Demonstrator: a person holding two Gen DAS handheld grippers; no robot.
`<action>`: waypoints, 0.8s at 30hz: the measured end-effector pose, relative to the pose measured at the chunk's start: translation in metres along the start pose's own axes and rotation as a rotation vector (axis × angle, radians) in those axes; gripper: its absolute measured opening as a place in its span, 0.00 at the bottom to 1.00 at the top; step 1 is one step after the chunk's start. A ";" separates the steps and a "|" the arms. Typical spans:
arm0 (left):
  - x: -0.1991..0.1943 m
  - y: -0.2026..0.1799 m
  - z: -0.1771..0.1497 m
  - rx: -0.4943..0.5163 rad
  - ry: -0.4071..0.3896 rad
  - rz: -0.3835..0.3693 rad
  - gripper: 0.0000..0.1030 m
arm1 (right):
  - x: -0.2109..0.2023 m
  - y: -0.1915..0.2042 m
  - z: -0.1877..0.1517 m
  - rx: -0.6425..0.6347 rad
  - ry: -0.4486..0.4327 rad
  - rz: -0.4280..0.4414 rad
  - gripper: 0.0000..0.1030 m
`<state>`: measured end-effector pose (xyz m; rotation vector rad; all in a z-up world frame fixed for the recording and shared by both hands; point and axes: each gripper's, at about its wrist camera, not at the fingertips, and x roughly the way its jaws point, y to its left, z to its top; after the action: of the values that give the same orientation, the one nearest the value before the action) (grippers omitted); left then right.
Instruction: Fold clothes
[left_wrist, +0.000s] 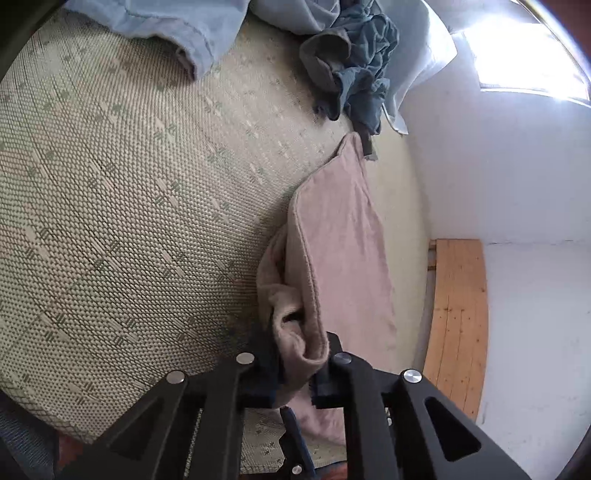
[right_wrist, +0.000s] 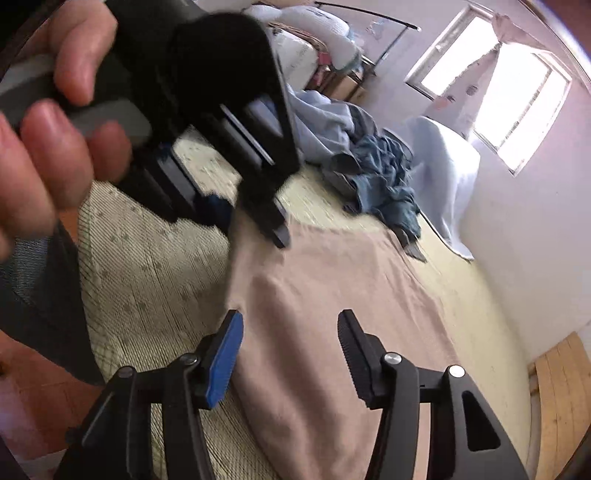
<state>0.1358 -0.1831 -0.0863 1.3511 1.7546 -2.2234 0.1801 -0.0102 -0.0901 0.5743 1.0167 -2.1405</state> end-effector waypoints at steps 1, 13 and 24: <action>-0.002 -0.003 0.000 0.000 -0.002 -0.010 0.07 | -0.002 -0.001 -0.002 0.009 0.004 -0.010 0.55; -0.020 -0.031 -0.004 0.042 0.004 -0.076 0.05 | -0.041 0.009 -0.014 0.085 -0.018 -0.075 0.82; -0.031 -0.048 -0.002 0.050 -0.010 -0.100 0.04 | -0.026 -0.009 -0.055 0.123 0.105 -0.204 0.82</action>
<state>0.1337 -0.1781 -0.0296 1.2858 1.8139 -2.3352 0.1961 0.0478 -0.1018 0.6727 1.0432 -2.3865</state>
